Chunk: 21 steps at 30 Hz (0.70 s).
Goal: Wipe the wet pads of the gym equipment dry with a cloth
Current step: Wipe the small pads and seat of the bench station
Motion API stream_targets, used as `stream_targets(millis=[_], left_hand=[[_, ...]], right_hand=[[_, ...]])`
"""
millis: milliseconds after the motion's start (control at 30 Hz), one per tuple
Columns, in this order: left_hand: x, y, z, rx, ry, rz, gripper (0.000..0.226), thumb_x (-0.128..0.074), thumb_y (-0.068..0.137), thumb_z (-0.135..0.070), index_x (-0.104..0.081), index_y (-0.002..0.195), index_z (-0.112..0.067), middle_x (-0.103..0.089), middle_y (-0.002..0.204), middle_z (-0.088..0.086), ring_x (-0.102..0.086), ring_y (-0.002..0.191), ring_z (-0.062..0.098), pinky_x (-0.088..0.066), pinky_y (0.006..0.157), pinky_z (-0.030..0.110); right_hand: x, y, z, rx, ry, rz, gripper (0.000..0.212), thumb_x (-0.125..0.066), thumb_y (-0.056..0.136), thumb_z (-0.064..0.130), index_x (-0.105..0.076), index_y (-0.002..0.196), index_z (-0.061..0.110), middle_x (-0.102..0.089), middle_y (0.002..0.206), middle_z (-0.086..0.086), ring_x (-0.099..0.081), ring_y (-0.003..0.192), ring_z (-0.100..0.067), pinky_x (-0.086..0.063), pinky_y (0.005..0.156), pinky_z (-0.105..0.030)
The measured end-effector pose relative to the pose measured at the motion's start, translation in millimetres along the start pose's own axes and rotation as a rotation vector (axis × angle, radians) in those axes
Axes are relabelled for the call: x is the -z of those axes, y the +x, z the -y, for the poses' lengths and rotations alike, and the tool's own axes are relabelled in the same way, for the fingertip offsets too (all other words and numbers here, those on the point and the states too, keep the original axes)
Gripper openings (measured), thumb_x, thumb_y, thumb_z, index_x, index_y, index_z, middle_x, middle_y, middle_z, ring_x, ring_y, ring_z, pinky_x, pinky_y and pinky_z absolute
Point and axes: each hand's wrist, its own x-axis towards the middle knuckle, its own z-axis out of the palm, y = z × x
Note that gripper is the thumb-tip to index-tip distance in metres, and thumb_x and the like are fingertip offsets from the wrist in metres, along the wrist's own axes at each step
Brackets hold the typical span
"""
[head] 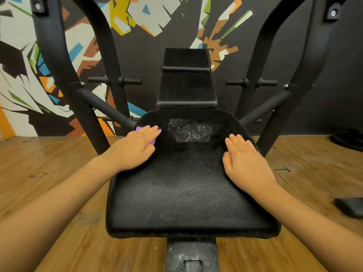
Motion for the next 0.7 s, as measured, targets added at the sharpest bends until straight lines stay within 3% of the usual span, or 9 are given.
stream_targets(millis=[100,234,401,534,701], left_hand=[[-2,-1,-7,-0.004,0.059,0.026,0.077,-0.019,0.088,-0.041,-0.016,0.162,-0.019,-0.011,0.169,-0.002,-0.008,0.156,0.018,-0.010,0.125,0.038],[-13,-15,-49,-0.145,0.038,0.023,0.064,-0.026,0.101,-0.034,-0.013,0.162,-0.021,-0.008,0.169,-0.005,-0.005,0.156,0.015,-0.004,0.124,0.033],[-34,-29,-89,-0.236,0.143,-0.030,0.079,0.003,0.090,-0.045,-0.012,0.163,-0.018,-0.009,0.170,-0.003,-0.008,0.156,0.017,-0.010,0.123,0.032],[-32,-18,-86,-0.148,0.098,-0.067,0.082,0.006,0.088,-0.045,-0.016,0.162,-0.017,-0.015,0.169,-0.001,-0.013,0.155,0.017,-0.015,0.122,0.033],[-20,7,-72,0.068,0.145,-0.073,0.058,-0.023,0.108,-0.032,-0.016,0.161,-0.012,-0.014,0.169,0.006,-0.013,0.155,0.022,-0.017,0.123,0.039]], right_hand=[[2,0,1,0.004,-0.004,0.006,0.059,-0.022,0.096,0.033,-0.055,0.135,0.002,-0.055,0.139,-0.014,-0.048,0.132,-0.030,-0.038,0.112,-0.043],[5,0,2,0.011,0.000,0.002,0.056,-0.022,0.096,0.032,-0.057,0.129,0.003,-0.058,0.130,-0.013,-0.051,0.123,-0.030,-0.042,0.107,-0.043],[4,0,2,0.006,0.006,-0.010,0.047,-0.028,0.097,0.028,-0.058,0.124,0.004,-0.058,0.124,-0.012,-0.052,0.116,-0.029,-0.043,0.102,-0.042],[5,1,3,0.000,0.009,-0.006,0.049,-0.023,0.095,0.029,-0.058,0.118,0.005,-0.058,0.117,-0.011,-0.052,0.112,-0.030,-0.044,0.098,-0.044],[5,0,1,-0.002,0.022,-0.003,0.041,-0.035,0.097,0.025,-0.059,0.121,0.002,-0.060,0.121,-0.015,-0.053,0.115,-0.032,-0.045,0.101,-0.045]])
